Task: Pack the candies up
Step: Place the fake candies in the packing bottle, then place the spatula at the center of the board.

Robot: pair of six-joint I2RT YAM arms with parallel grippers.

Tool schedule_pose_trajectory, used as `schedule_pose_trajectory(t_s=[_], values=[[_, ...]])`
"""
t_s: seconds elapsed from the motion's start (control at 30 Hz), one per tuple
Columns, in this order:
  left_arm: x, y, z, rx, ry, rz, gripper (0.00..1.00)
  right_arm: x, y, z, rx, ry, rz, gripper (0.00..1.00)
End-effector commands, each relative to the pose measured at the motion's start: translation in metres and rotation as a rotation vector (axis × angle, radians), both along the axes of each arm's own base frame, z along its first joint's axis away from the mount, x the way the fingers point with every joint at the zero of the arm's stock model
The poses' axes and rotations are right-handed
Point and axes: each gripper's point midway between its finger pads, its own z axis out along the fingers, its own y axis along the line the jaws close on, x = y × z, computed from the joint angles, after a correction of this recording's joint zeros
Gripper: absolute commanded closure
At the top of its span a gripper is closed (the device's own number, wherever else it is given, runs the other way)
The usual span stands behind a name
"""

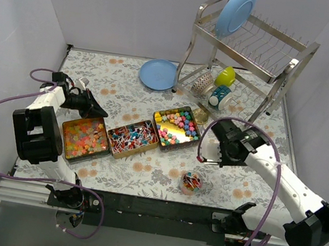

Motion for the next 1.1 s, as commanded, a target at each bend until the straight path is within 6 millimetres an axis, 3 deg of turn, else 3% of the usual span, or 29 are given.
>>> schedule_pose_trajectory(t_s=[0.0, 0.27, 0.4, 0.5, 0.53, 0.73, 1.07], values=[[0.006, 0.001, 0.016, 0.021, -0.066, -0.011, 1.00, 0.006, 0.005, 0.016, 0.299, -0.071, -0.193, 0.99], [0.019, 0.005, 0.010, 0.016, -0.056, -0.013, 1.00, 0.014, -0.018, 0.010, 0.575, -0.234, -0.559, 0.99], [0.042, 0.014, 0.009, 0.037, -0.066, -0.010, 1.00, 0.020, -0.039, 0.004, 0.657, -0.269, -0.750, 0.99], [0.064, 0.020, 0.027, 0.060, -0.134, 0.003, 1.00, 0.025, -0.060, -0.002, 0.725, -0.267, -0.905, 0.99], [0.073, 0.024, 0.036, 0.072, -0.179, 0.007, 1.00, 0.025, -0.077, -0.006, 0.757, -0.274, -1.008, 0.99], [0.098, 0.022, 0.058, 0.108, -0.338, -0.024, 1.00, 0.038, -0.122, -0.038, 0.840, -0.220, -1.317, 0.99], [0.092, 0.008, 0.046, 0.092, -0.347, -0.086, 1.00, 0.088, -0.149, -0.086, 0.870, -0.262, -1.525, 0.99]])
